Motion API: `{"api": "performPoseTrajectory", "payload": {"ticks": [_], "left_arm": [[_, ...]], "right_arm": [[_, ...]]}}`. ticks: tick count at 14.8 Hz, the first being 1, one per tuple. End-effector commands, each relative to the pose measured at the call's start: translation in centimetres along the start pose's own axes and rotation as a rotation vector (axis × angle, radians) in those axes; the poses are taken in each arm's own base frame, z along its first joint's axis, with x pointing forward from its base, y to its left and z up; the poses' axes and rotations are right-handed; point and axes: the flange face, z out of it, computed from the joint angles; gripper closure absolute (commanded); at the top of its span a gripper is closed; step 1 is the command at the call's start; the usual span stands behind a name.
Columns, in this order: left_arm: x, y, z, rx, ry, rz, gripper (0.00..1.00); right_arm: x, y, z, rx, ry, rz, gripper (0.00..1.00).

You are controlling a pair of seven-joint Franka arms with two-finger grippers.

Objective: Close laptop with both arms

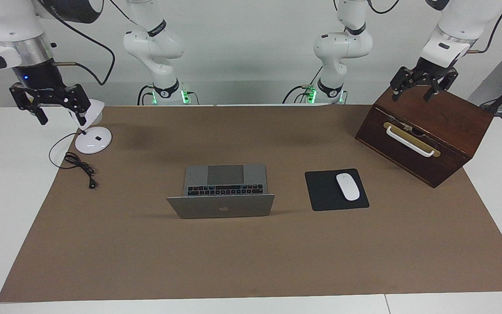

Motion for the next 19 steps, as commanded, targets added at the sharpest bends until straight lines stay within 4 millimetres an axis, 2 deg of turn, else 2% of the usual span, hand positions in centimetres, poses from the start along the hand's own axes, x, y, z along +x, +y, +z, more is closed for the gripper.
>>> {"api": "performPoseTrajectory", "payload": {"ticks": [1,3,6,9,11,12,13,14,15,17,18,19], "left_arm": [[-0.3,-0.2,0.1,-0.003,-0.004,-0.007,0.00],[-0.2,0.2,0.1,-0.003,-0.001,-0.007,0.00],[-0.1,0.1,0.1,-0.003,0.002,0.001,0.00],[-0.1,0.2,0.1,-0.003,0.002,0.002,0.00],[-0.1,0.1,0.1,-0.003,0.001,-0.005,0.00],[-0.2,-0.1,0.1,-0.003,0.001,-0.009,0.09],[-0.2,-0.2,0.1,-0.003,0.002,-0.009,0.50],[-0.2,-0.3,0.1,-0.003,0.004,-0.012,0.85],[-0.2,-0.4,0.1,-0.003,0.004,-0.013,1.00],[-0.2,-0.4,0.1,-0.003,0.004,-0.015,1.00],[-0.2,-0.4,0.1,-0.003,0.004,-0.018,1.00],[-0.2,-0.5,0.0,-0.003,0.005,-0.031,1.00]], "right_arm": [[3.6,0.6,1.2,-0.014,0.010,-0.026,0.00],[5.2,0.7,1.9,-0.013,0.026,-0.025,0.11],[7.1,0.8,4.4,-0.019,0.078,-0.026,0.14],[7.8,1.1,5.0,-0.023,0.105,-0.022,0.15],[8.0,1.1,5.2,-0.023,0.108,-0.020,0.27],[8.0,1.1,5.4,-0.023,0.107,-0.020,0.31],[8.1,1.1,5.3,-0.024,0.113,-0.020,0.35],[8.1,1.2,5.3,-0.024,0.113,-0.019,0.42],[8.1,1.2,5.3,-0.024,0.113,-0.019,0.49],[8.2,1.3,5.6,-0.025,0.118,-0.016,0.80],[8.5,1.2,5.4,-0.022,0.140,-0.014,1.00],[8.6,1.2,5.3,-0.022,0.157,-0.013,1.00]]}}
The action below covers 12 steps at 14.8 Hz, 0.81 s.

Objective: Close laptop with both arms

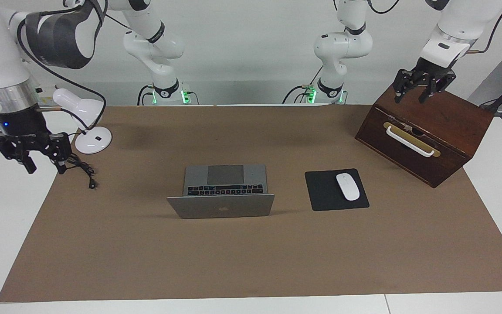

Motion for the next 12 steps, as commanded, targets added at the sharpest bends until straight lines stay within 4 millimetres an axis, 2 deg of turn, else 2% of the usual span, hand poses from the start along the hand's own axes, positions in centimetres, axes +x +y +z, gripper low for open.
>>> {"api": "performPoseTrajectory", "payload": {"ticks": [1,4,7,10,12], "left_arm": [[0.1,-0.3,0.0,-0.003,0.017,-0.040,1.00],[0.5,0.0,-0.3,-0.009,0.051,-0.034,1.00],[1.2,0.3,-0.4,-0.033,0.102,-0.025,1.00],[2.1,1.2,-0.3,-0.038,0.167,0.000,1.00],[2.5,2.8,0.0,-0.035,0.198,0.067,1.00]], "right_arm": [[1.0,0.3,0.1,-0.009,0.056,-0.002,1.00],[1.4,0.4,2.5,-0.027,0.054,-0.038,1.00],[2.5,-1.0,5.3,-0.018,0.068,-0.059,1.00],[4.1,-2.3,6.3,-0.013,0.100,-0.068,1.00],[5.3,-3.7,7.3,-0.007,0.134,-0.074,1.00]]}}
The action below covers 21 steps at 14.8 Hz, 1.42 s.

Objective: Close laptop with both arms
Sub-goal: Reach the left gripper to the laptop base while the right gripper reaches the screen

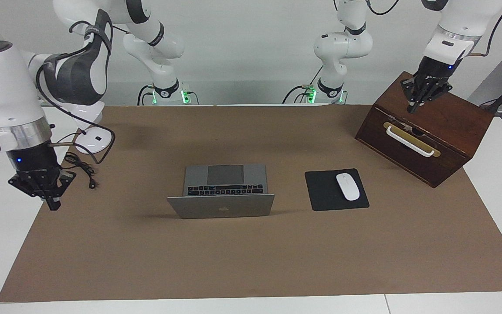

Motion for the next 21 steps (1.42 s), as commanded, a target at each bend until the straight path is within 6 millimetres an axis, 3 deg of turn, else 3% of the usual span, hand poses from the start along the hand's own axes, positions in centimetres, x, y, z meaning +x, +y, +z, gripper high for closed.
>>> {"api": "performPoseTrajectory", "payload": {"ticks": [1,7,9,12,14,17,19,21], "left_arm": [[0.2,1.9,0.7,-0.014,0.037,0.066,1.00],[-0.6,7.6,2.7,-0.064,0.107,0.162,1.00],[-1.3,8.5,3.8,-0.135,0.170,0.138,1.00],[-3.2,11.3,5.6,-0.171,0.258,0.164,1.00],[-4.3,13.1,6.9,-0.188,0.317,0.187,1.00],[-6.1,16.1,8.4,-0.204,0.382,0.240,1.00],[-7.6,18.7,10.4,-0.217,0.414,0.290,1.00],[-9.0,20.8,12.3,-0.229,0.449,0.327,1.00]], "right_arm": [[2.1,-1.4,1.4,-0.014,0.056,-0.008,1.00],[4.4,-10.2,3.9,0.042,0.113,0.098,1.00],[4.6,-12.1,4.8,0.056,0.124,0.118,1.00],[4.6,-16.2,4.7,0.066,0.142,0.158,1.00],[4.3,-20.0,5.5,0.061,0.151,0.180,1.00],[4.1,-23.5,5.6,0.061,0.155,0.203,1.00],[3.5,-26.2,5.5,0.073,0.141,0.210,1.00],[3.2,-27.3,5.5,0.081,0.136,0.230,1.00]]}}
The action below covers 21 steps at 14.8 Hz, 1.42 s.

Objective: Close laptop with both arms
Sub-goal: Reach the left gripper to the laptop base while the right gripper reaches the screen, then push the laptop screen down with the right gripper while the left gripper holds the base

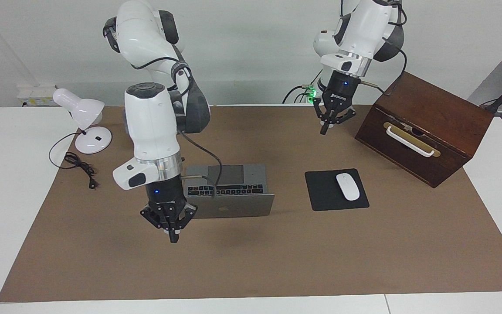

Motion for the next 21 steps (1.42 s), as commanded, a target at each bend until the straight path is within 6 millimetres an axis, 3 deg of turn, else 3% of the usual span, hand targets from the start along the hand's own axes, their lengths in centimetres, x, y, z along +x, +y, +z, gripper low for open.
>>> {"api": "performPoseTrajectory", "payload": {"ticks": [1,3,10,19,21], "left_arm": [[-3.0,2.4,1.6,-0.029,0.057,0.050,1.00],[-4.2,3.5,3.1,-0.034,0.084,0.072,1.00],[-7.4,8.1,11.6,-0.050,0.206,0.153,1.00],[-10.8,9.2,18.8,-0.033,0.270,0.191,1.00],[-11.0,9.3,19.2,-0.034,0.264,0.198,1.00]], "right_arm": [[-0.2,-1.5,0.3,-0.006,0.012,0.033,1.00],[-0.9,-2.8,0.5,0.001,0.004,0.057,1.00],[-1.9,-2.2,1.1,-0.033,-0.105,0.068,1.00],[-3.5,-1.0,1.7,0.013,-0.320,0.171,1.00],[-4.0,-0.4,1.5,0.027,-0.399,0.204,1.00]]}}
